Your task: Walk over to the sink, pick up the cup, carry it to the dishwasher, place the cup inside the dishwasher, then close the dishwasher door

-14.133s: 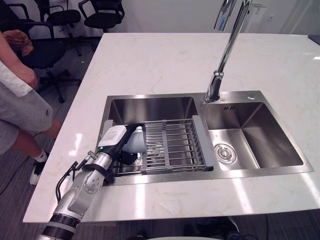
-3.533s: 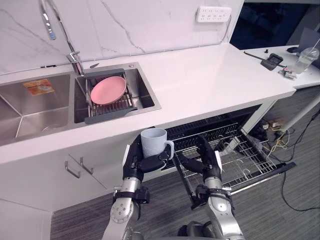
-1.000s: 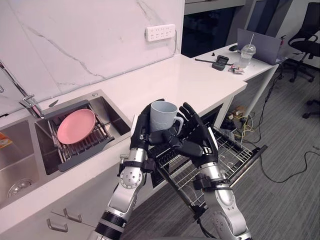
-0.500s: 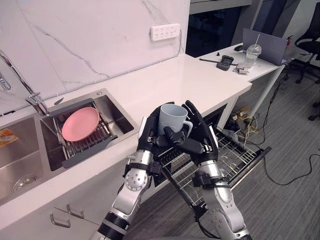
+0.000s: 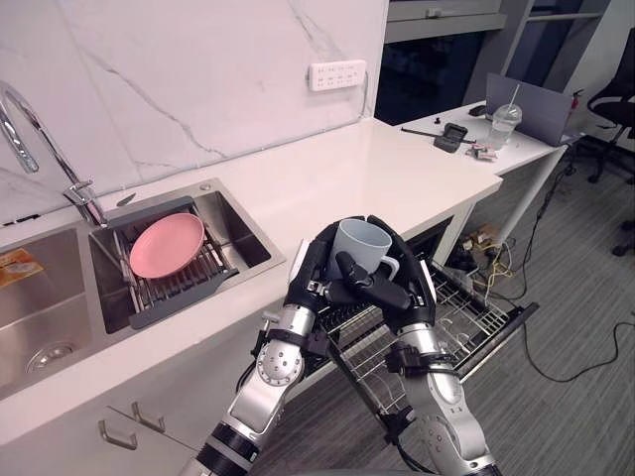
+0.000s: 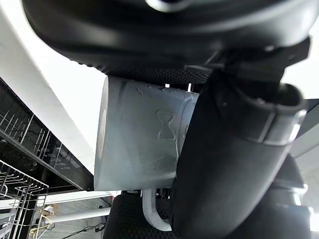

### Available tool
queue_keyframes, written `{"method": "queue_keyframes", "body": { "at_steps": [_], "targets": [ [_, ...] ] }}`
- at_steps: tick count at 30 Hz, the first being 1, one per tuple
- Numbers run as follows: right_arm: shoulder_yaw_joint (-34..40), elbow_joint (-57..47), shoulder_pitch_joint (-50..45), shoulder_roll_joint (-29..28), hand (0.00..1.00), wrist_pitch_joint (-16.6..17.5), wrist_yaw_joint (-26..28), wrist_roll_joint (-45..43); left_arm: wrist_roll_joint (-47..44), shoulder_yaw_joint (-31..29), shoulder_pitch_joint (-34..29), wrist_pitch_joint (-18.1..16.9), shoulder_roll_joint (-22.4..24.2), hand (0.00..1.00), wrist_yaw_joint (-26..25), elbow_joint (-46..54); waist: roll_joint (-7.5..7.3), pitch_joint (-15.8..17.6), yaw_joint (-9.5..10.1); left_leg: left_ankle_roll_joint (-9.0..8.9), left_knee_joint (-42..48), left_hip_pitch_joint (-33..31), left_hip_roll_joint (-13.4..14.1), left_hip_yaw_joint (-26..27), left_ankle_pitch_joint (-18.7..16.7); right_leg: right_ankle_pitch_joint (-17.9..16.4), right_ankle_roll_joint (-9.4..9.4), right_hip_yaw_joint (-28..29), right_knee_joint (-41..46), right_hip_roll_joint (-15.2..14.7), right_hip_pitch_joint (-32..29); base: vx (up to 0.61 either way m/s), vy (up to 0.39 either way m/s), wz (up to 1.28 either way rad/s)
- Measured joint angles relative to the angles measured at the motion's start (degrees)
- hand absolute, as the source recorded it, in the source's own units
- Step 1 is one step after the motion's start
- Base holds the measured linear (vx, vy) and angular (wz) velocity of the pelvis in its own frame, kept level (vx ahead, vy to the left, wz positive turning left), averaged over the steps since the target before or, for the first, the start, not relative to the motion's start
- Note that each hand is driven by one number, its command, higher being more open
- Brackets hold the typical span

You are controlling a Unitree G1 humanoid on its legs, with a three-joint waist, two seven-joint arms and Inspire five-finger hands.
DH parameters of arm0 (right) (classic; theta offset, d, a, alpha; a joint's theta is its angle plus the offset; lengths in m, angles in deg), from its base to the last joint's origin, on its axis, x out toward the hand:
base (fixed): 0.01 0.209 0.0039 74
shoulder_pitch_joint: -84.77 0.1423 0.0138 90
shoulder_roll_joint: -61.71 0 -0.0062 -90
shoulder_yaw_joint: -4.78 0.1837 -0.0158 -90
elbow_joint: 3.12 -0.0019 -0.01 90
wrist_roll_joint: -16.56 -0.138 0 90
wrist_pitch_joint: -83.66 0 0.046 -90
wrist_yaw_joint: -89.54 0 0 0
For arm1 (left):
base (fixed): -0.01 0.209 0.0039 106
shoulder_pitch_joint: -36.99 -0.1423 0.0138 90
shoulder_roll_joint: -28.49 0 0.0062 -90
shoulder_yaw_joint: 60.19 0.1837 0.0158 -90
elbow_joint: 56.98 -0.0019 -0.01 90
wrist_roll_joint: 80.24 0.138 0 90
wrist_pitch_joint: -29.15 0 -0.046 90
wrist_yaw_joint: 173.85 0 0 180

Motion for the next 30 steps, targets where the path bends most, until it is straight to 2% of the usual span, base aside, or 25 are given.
{"method": "queue_keyframes", "body": {
  "at_steps": [2,3,14,22,30],
  "targets": [
    [-0.1,0.3,0.0,0.1,0.3,-0.1,0.5,-1.1,0.8,0.2,0.1,-0.1,-0.8,0.3,0.1,0.0,-0.07,0.0,0.05,0.0,0.0,0.0,0.0,0.1,0.0,0.1,0.01,0.0,-0.1,0.0,0.0,-0.02,-0.012,-0.01],
    [-0.1,0.4,0.0,0.1,0.3,-0.1,0.6,-1.4,1.3,0.1,0.1,-0.1,-0.8,0.9,0.1,0.0,-0.08,0.0,0.06,0.0,0.0,0.0,-0.1,0.1,0.0,0.1,0.02,0.0,-0.1,0.0,0.0,0.0,0.0,0.0],
    [2.3,0.1,0.0,-0.8,0.3,-0.1,1.8,-0.1,5.7,-1.7,-0.2,-0.1,-0.3,0.9,1.4,0.8,-0.33,-0.1,0.1,0.0,-0.3,0.0,-0.1,0.3,0.0,0.1,0.08,0.1,0.0,0.0,0.1,0.0,0.0,0.0],
    [4.7,-3.2,0.0,-4.6,0.3,0.0,1.5,15.8,5.6,-5.1,-2.4,-1.1,2.4,0.9,2.5,4.5,-0.29,0.1,0.19,-0.03,-0.9,0.9,-0.1,-0.1,0.0,0.1,0.1,-0.4,0.1,0.0,0.9,-0.03,-0.023,0.03],
    [5.6,-3.4,0.0,-5.6,0.3,0.0,1.5,22.5,5.4,-6.6,-3.6,-1.3,3.8,0.9,4.2,4.5,-0.22,1.8,0.24,-0.26,-1.7,1.3,-0.1,-0.2,0.4,0.0,0.12,-0.6,0.0,0.1,1.0,-0.01,-0.011,0.0]
  ]
}}
